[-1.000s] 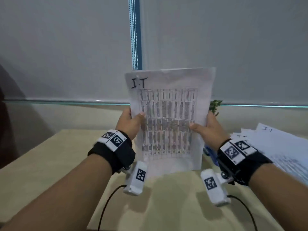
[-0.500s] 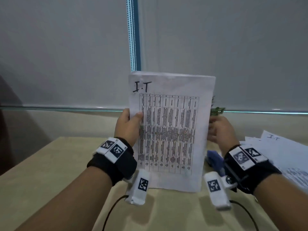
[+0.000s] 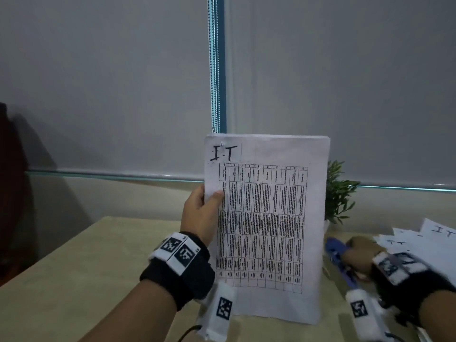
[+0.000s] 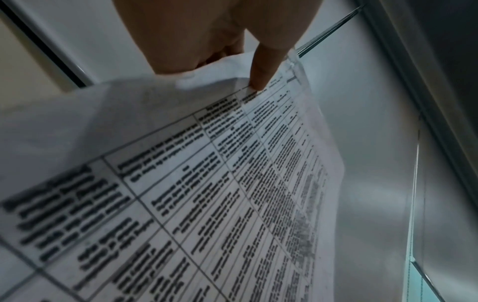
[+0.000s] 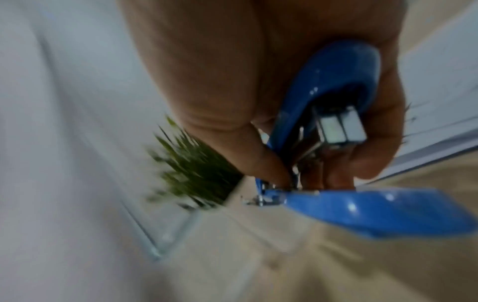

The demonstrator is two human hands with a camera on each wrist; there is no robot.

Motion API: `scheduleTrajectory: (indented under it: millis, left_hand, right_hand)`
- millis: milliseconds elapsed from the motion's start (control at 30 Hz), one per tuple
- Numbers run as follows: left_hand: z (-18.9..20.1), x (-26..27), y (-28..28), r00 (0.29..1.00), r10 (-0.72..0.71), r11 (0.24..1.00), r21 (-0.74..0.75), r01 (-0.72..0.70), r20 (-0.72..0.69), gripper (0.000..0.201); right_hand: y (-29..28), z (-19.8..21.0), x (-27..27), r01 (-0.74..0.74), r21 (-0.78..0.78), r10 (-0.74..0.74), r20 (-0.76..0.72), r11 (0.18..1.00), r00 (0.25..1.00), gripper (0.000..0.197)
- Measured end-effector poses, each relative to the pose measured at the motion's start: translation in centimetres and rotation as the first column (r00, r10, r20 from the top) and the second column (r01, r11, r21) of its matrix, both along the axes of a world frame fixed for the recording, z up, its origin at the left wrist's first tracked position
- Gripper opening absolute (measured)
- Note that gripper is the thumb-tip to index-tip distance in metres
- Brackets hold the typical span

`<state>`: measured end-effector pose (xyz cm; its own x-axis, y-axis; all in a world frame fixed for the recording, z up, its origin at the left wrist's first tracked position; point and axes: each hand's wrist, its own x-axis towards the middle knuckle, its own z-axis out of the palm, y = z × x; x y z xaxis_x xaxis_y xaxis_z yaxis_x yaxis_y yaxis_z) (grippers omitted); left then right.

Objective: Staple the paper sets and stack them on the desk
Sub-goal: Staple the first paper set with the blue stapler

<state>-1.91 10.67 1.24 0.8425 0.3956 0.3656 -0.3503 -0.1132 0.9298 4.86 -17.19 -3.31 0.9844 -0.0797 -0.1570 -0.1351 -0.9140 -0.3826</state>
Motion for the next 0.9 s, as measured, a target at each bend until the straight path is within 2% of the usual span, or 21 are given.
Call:
scheduleTrajectory:
  millis: [33,67,100,167,233,267,300,333,400,467,500,567,700,767,900]
  left_hand:
    - [0.0,-0.1,0.0,1.0,-0.003,1.0,0.001,0.003,0.009,0.012]
    - [0.1,-0.2,0.0,1.0,-0.009,1.0,0.001,0.009,0.022,0.012]
    - [0.2,-0.3,-0.1,0.999,-0.016,1.0,0.005,0.016,0.034,0.013]
    - [0.6,-0.7,-0.5,0.998,-0.022,0.999,0.029,0.02,0.063,0.014]
    - [1.0,-0.9,-1.0,0.997,-0.01,0.998,0.07,0.005,0.08,0.013]
    - [1.2,-1.1,-1.3,0.996,-0.002,0.995,0.097,-0.006,0.087,0.012]
    - [1.3,-1.4,-1.7,0.996,0.004,0.993,0.12,-0.015,0.093,0.012]
    - [1.4,-1.7,-2.1,0.995,0.008,0.99,0.137,-0.022,0.1,0.013]
    - [1.4,-2.4,-3.0,0.993,-0.01,0.987,0.159,-0.009,0.116,0.012]
    - [1.4,-3.2,-3.7,0.988,-0.033,0.982,0.191,0.003,0.153,0.012]
    - [1.3,-3.6,-3.9,0.984,-0.034,0.979,0.204,-0.003,0.175,0.012]
    - [1.2,-4.2,-4.2,0.979,-0.027,0.977,0.211,-0.017,0.204,0.01]
    - [0.9,-4.8,-4.6,0.977,-0.003,0.972,0.229,-0.047,0.214,0.01]
    - [0.9,-4.8,-4.6,0.972,0.005,0.963,0.26,-0.068,0.236,0.008]
    - [1.0,-4.7,-5.1,0.958,0.008,0.94,0.325,-0.105,0.288,0.008]
  right_hand:
    - [-0.7,0.6,-0.3,0.024,0.22,-0.031,0.024,0.975,0.999,0.01]
    - [-1.3,2.1,-1.4,0.002,0.364,-0.019,0.042,0.931,0.999,0.005]
    - [-1.8,3.4,-2.7,-0.057,0.48,-0.013,0.142,0.875,0.99,0.006]
    - [-2.1,7.4,-5.5,-0.191,0.677,-0.08,0.347,0.711,0.934,0.028]
    - [-1.1,11.1,-8.2,-0.427,0.737,-0.105,0.553,0.524,0.826,0.066]
    - [-0.1,13.0,-9.1,-0.537,0.731,-0.142,0.638,0.42,0.757,0.076]
    - [1.0,14.6,-9.3,-0.633,0.71,-0.206,0.699,0.308,0.685,0.074]
    - [2.4,15.9,-9.7,-0.701,0.668,-0.258,0.744,0.249,0.617,0.062]
    - [5.4,17.9,-10.1,-0.781,0.579,-0.387,0.792,0.233,0.472,0.043]
    - [8.4,18.8,-10.2,-0.846,0.504,-0.466,0.799,0.175,0.38,0.045]
    - [9.6,18.9,-10.2,-0.863,0.484,-0.475,0.799,0.142,0.37,0.048]
    - [10.9,18.6,-10.0,-0.862,0.489,-0.497,0.785,0.133,0.369,0.057]
    - [11.8,17.5,-10.0,-0.817,0.564,-0.543,0.727,0.122,0.421,0.06]
    - [12.1,17.1,-10.1,-0.805,0.576,-0.58,0.708,0.143,0.403,0.055]
    - [12.0,17.0,-10.1,-0.83,0.532,-0.561,0.744,0.167,0.364,0.035]
